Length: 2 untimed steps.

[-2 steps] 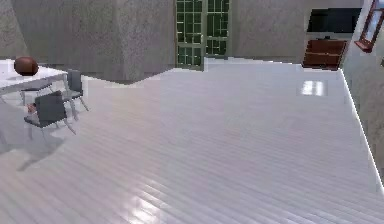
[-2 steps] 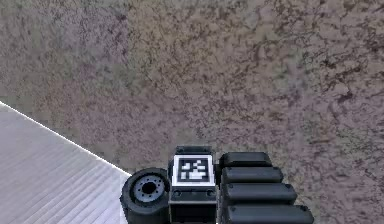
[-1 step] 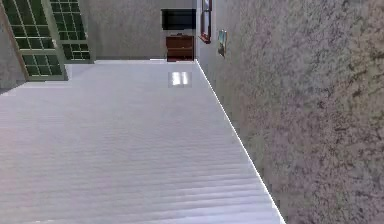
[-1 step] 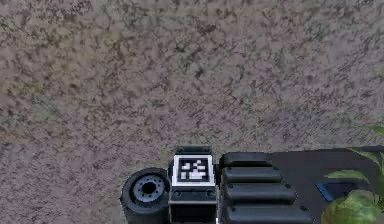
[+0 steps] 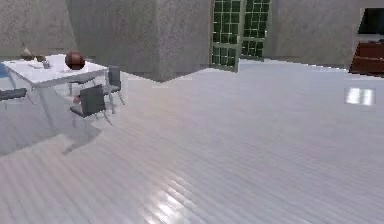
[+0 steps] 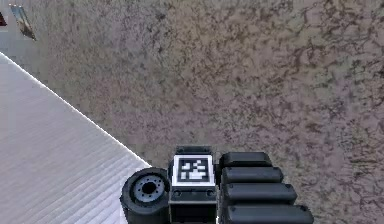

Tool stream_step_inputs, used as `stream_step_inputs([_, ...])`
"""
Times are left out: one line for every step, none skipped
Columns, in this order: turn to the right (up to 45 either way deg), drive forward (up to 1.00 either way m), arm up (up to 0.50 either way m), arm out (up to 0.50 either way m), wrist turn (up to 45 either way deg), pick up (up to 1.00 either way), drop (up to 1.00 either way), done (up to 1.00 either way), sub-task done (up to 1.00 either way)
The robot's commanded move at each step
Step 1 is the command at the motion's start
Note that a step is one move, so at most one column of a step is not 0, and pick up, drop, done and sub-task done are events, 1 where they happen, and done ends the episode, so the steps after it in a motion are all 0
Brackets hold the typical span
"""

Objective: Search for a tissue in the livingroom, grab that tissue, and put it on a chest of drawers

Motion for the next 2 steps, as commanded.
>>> stream_step_inputs([-45.0,0.0,0.0,0.0,0.0,0.0,0.0,0.0,0.0])
stream_step_inputs([-39.0,0.0,0.0,0.0,0.0,0.0,0.0,0.0,0.0])
